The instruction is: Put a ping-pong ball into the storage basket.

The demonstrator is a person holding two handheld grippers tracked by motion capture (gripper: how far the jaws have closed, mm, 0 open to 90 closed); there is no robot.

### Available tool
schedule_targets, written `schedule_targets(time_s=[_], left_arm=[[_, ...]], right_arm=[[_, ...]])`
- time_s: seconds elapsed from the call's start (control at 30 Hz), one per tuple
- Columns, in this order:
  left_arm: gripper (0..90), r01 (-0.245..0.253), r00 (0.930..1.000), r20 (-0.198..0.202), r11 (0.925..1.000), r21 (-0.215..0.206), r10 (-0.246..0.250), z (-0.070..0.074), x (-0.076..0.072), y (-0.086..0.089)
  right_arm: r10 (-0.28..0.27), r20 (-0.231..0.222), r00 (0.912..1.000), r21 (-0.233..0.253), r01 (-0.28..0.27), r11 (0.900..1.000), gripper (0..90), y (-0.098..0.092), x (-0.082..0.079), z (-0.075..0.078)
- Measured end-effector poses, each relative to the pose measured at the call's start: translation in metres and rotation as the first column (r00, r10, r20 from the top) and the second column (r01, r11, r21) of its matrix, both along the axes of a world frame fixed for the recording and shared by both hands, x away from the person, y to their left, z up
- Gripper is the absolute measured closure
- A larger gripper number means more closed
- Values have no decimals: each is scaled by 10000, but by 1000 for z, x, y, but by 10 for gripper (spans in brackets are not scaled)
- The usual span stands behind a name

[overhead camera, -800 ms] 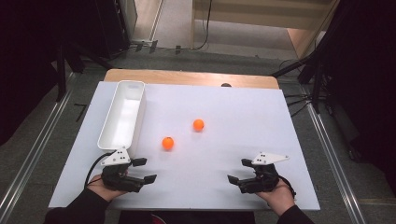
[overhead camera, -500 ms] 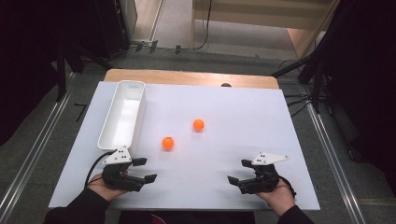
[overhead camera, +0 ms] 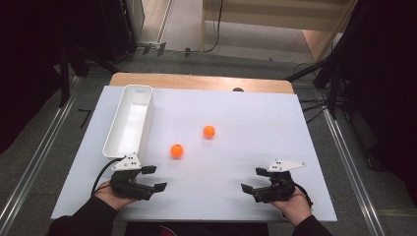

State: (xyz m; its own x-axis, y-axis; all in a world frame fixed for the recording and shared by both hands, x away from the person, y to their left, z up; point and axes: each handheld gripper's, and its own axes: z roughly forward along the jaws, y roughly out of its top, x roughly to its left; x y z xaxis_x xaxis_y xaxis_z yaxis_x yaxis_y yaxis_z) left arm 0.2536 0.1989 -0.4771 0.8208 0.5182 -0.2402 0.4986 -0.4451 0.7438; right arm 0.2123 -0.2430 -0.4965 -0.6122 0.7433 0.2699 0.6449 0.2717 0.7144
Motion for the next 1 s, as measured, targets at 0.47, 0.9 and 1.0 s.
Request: schedule_targets(time_s=[0.47,0.9,1.0], left_arm=[[242,8,9999,-103,10000,-27,-8,-1,1,-1],[242,-35,9997,-244,10000,-47,33,-2,0,1],[242,-46,9996,-269,10000,-71,45,-2,1,2]], right_arm=[[76,-30,10000,86,-76,9999,117,-2,0,0],[130,5,9999,54,-130,9999,117,2,-3,3],[70,41,10000,37,-71,10000,117,1,-1,2]])
